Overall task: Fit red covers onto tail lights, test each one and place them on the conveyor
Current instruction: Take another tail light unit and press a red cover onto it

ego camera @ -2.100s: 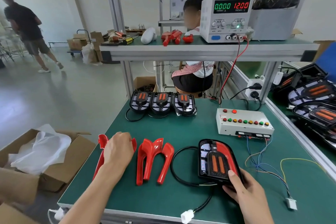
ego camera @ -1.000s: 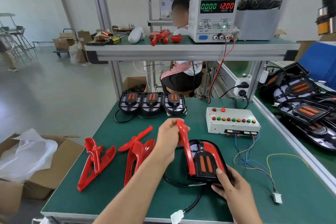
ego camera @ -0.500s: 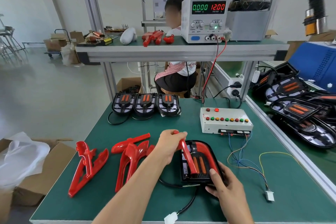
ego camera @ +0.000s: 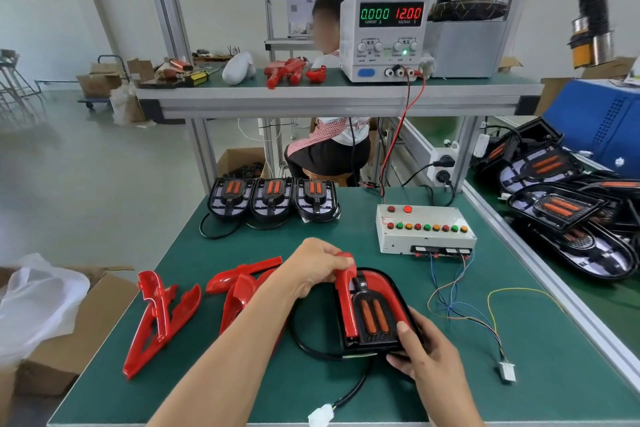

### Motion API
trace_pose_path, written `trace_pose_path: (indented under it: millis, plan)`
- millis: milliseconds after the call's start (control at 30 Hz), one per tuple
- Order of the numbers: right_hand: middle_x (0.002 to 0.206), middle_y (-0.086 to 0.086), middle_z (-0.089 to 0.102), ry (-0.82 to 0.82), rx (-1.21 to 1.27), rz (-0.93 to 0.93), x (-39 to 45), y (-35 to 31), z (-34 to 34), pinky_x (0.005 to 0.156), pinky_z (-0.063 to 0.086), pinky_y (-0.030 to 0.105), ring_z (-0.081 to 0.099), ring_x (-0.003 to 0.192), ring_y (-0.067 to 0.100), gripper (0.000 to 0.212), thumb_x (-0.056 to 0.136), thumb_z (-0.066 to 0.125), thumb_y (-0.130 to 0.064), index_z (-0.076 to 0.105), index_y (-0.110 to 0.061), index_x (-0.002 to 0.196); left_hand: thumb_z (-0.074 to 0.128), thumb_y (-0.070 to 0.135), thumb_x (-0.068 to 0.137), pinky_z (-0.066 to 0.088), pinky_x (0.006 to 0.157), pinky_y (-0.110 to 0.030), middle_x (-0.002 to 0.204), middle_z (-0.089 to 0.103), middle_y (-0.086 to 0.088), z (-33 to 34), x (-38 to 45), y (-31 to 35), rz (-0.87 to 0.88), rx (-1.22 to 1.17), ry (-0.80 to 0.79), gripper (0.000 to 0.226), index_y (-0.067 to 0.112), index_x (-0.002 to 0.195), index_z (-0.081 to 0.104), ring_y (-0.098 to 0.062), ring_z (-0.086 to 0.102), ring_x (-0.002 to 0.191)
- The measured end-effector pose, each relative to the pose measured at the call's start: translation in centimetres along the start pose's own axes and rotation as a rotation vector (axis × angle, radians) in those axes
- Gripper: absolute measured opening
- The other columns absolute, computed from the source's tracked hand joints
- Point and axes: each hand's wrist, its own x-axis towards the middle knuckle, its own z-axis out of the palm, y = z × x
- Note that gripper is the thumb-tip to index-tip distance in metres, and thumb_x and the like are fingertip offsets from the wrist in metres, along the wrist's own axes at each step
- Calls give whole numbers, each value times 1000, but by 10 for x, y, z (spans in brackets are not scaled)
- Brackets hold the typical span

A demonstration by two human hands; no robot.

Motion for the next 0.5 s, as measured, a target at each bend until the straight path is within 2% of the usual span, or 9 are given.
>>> trace_pose_path:
  millis: [67, 167, 267, 367, 400, 500]
  plan:
    - [95, -1, 78, 3, 1, -8, 0, -1, 0, 65, 61, 30, 76, 85, 18, 25, 96, 65, -12, 68, -30, 113, 75, 18, 92, 54, 66, -21, 76, 74, 1, -1, -2, -2, 45, 125, 13, 18, 1, 101, 75, -10, 66, 71]
    - [95, 0, 78, 4, -6, -14, -1, -1, 0, 65, 61, 30, 76, 86, 18, 25, 96, 65, -13, 69, -30, 114, 74, 33, 91, 53, 89, -33, 93, 69, 0, 1, -7, -10, 114, 356, 75, 15, 20, 90, 69, -15, 63, 90]
    - [95, -1, 78, 12, -21, -22, -1, 1, 1, 64, 61, 30, 76, 87, 17, 25, 96, 65, -13, 70, -28, 115, 69, 41, 93, 48, 84, -30, 91, 62, 3, 3, -11, -16, 156, 462, 89, 24, 28, 76, 58, -15, 56, 85]
    - [97, 2, 78, 46, -8, -21, 1, 3, 1, 63, 61, 30, 75, 91, 22, 25, 98, 62, -12, 69, -24, 118, 67, 42, 94, 51, 89, -29, 99, 71, 3, 6, -14, -23, 232, 457, 111, 27, 16, 94, 74, -13, 64, 94]
    - [100, 4, 78, 57, 1, -17, 2, 3, 1, 63, 61, 31, 75, 93, 25, 25, 99, 61, -11, 69, -22, 120, 67, 41, 95, 51, 93, -29, 105, 73, 1, 8, -17, -25, 254, 437, 117, 31, 14, 105, 76, -13, 66, 99]
    - [108, 8, 76, 80, 18, -12, 2, 3, 2, 62, 61, 30, 74, 95, 28, 27, 99, 61, -11, 67, -18, 125, 61, 41, 100, 46, 95, -26, 114, 73, 2, 15, -24, -34, 313, 403, 130, 36, 15, 122, 73, -11, 65, 105]
